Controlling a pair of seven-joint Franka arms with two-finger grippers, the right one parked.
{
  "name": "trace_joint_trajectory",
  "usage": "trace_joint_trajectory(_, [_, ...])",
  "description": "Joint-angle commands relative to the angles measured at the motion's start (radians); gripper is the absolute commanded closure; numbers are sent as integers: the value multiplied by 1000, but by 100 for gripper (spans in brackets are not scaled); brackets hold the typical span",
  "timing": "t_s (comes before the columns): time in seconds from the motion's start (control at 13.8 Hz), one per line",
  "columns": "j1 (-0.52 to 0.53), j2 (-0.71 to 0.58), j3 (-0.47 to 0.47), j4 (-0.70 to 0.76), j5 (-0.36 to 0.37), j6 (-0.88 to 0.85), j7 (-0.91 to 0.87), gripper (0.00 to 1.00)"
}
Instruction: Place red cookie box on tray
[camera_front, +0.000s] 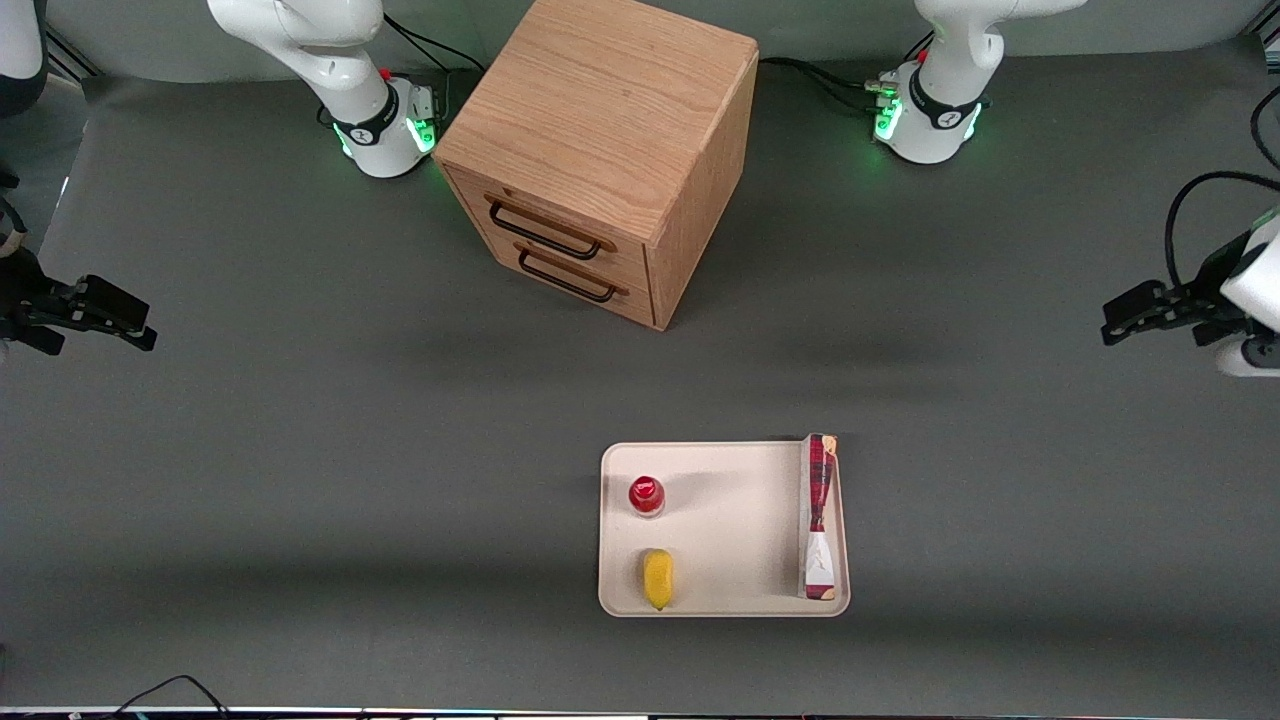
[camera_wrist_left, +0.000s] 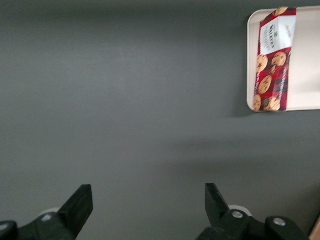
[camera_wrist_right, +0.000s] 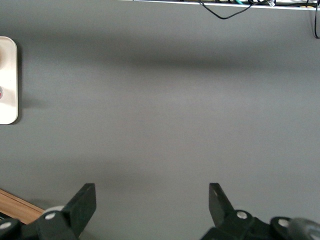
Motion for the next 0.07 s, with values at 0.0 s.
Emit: trace_joint_trajectory(0.0, [11,-40,-9,-33,23,-15,32,0])
